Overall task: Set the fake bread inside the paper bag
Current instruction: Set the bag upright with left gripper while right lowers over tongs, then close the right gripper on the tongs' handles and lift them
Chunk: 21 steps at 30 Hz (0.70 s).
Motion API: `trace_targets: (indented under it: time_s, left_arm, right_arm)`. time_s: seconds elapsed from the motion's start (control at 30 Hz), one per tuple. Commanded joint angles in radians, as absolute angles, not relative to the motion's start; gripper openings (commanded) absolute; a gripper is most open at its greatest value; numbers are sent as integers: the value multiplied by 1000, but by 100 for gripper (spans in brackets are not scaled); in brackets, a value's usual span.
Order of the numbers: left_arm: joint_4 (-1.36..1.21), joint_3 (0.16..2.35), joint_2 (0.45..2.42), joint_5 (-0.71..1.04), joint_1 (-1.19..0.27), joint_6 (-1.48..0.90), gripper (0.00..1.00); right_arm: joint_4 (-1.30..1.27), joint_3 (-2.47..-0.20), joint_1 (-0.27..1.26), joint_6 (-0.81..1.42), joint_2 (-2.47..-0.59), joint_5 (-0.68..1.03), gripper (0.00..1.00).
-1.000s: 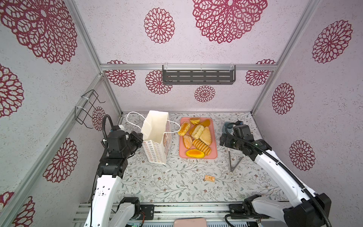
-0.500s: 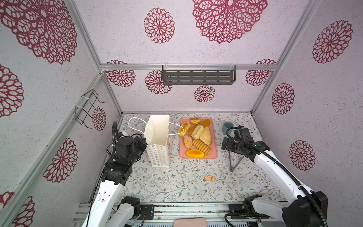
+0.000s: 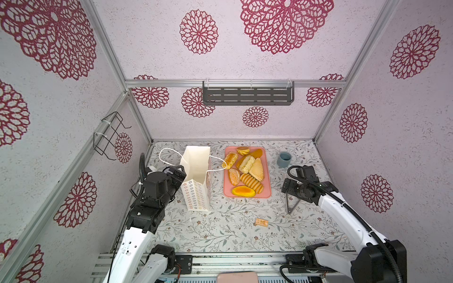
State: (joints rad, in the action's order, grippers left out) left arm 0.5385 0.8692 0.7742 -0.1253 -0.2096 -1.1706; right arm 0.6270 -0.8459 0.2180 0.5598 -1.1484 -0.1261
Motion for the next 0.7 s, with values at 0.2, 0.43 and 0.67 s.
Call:
trace_targets:
  time_s: [0.2, 0.43, 0.67]
  left_arm:
    - [695, 1057, 793, -165, -215, -948, 97]
    - [917, 1251, 901, -166, -215, -711, 98]
    - [1007, 1312, 932, -210, -227, -616, 99]
  right_arm:
    - [614, -778, 178, 612, -1110, -119, 99]
    - [613, -743, 172, 635, -1118, -136, 97]
    - [555, -726, 172, 646, -1208, -129, 94]
